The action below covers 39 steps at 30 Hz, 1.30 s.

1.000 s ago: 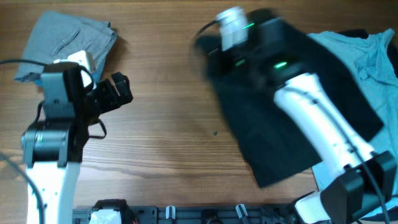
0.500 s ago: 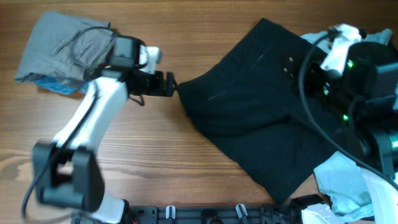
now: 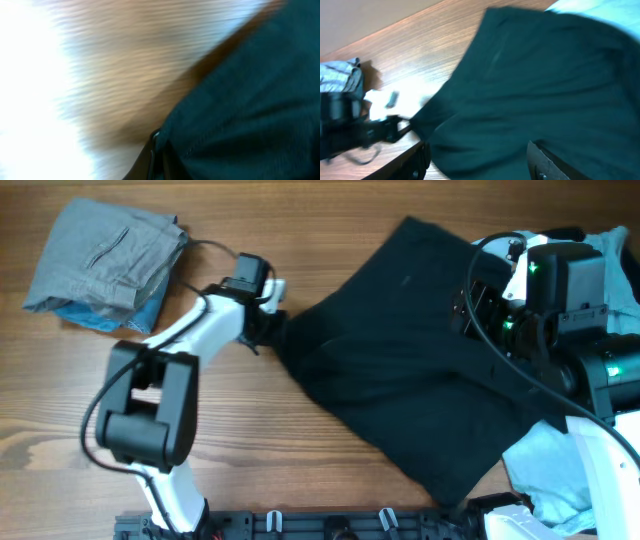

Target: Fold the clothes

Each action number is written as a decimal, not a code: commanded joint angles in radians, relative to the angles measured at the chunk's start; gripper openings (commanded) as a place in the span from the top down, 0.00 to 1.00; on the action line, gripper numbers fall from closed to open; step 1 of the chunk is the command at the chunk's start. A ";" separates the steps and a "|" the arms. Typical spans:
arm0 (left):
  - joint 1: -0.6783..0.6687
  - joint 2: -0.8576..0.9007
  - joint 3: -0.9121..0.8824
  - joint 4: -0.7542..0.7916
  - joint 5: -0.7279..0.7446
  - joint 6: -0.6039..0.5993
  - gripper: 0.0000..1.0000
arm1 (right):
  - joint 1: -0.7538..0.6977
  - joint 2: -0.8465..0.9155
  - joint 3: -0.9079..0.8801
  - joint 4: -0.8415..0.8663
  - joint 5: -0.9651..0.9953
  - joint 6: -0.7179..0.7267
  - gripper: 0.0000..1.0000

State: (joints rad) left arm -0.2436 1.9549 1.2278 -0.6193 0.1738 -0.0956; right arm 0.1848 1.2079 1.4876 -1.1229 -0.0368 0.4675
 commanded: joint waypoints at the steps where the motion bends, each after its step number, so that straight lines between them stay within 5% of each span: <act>1: 0.225 -0.178 -0.010 -0.148 -0.244 -0.140 0.96 | -0.003 0.000 0.003 -0.003 0.041 0.003 0.35; 3: 0.366 -0.289 -0.010 -0.240 -0.232 -0.160 0.96 | -0.003 0.000 0.003 -0.003 0.046 0.003 0.35; 6: 0.444 -0.403 -0.010 -0.286 0.007 -0.070 0.57 | -0.003 0.000 0.003 0.021 0.090 0.004 0.32; 8: 0.407 -0.414 -0.010 -0.243 0.063 0.005 0.47 | -0.003 0.000 0.003 0.030 0.091 0.004 0.29; 11: 0.295 -0.402 -0.014 -0.071 0.134 0.090 0.67 | -0.003 0.034 -0.004 0.021 0.097 0.005 0.36; 14: 0.148 -0.307 -0.018 0.106 0.174 0.264 0.78 | -0.003 0.098 -0.007 -0.001 0.089 0.007 0.62; 16: 0.075 -0.187 -0.018 0.220 0.174 0.302 0.91 | -0.003 0.135 -0.007 -0.005 0.068 0.007 0.68; 21: -0.002 0.079 -0.018 0.460 0.174 0.301 0.92 | -0.003 0.193 -0.007 -0.005 0.051 0.007 0.69; 24: 0.008 0.151 -0.018 0.472 0.101 0.264 0.96 | -0.003 0.219 -0.007 -0.005 0.053 0.006 0.69; 28: 0.127 0.200 -0.018 0.420 -0.303 -0.015 0.95 | -0.003 0.300 -0.008 -0.004 0.072 0.003 0.68; 34: 0.321 0.114 -0.016 0.311 -0.197 -0.021 0.96 | -0.065 0.510 -0.008 0.166 0.080 0.002 0.68; 39: 0.332 -0.070 -0.016 0.197 -0.194 -0.029 0.94 | -0.147 0.768 -0.008 0.428 -0.224 -0.220 0.72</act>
State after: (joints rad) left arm 0.0822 1.9919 1.2293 -0.3878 0.0216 -0.1104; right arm 0.0589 1.8576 1.4811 -0.7792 -0.0566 0.4095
